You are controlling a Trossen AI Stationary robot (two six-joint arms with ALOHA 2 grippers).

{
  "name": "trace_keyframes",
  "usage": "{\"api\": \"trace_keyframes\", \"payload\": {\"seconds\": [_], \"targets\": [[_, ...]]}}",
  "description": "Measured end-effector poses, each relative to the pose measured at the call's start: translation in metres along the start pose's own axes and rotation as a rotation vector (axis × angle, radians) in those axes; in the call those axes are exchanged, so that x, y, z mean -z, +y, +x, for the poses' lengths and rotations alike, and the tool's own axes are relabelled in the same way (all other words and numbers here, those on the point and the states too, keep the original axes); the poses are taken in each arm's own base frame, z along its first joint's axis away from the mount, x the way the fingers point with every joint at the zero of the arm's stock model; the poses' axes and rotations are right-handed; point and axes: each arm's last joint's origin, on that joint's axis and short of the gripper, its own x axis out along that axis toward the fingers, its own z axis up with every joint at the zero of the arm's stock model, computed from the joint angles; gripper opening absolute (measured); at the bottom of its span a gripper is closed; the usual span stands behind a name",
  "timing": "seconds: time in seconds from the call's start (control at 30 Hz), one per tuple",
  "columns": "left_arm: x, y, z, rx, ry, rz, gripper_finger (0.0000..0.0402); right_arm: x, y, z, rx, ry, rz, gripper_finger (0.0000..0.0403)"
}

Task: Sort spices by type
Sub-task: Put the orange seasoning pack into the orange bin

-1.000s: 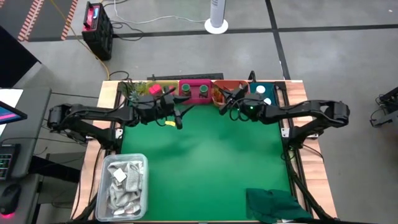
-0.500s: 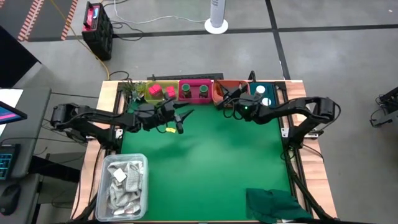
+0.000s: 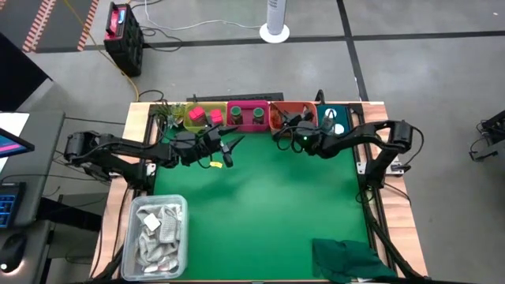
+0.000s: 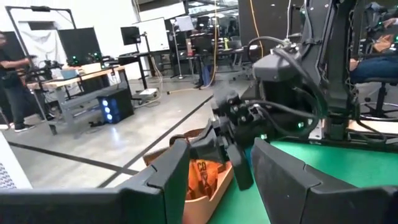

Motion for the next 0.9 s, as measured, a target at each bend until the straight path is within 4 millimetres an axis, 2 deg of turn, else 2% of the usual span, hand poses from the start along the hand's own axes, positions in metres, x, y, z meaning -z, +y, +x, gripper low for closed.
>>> {"api": "trace_keyframes", "payload": {"seconds": [0.23, 0.6, 0.9], "targets": [[0.001, 0.000, 0.000, 0.001, 0.008, 0.001, 0.0162, 0.015, 0.003, 0.004, -0.001, 0.041, -0.048, 0.0017], [0.002, 0.000, 0.000, 0.003, 0.022, 0.000, 0.0162, 0.018, 0.003, 0.004, 0.002, 0.067, -0.041, 0.0020], [0.005, 0.001, 0.000, 0.001, 0.043, -0.050, 0.0163, 0.026, 0.002, 0.003, 0.010, 0.144, -0.056, 0.0071]]}}
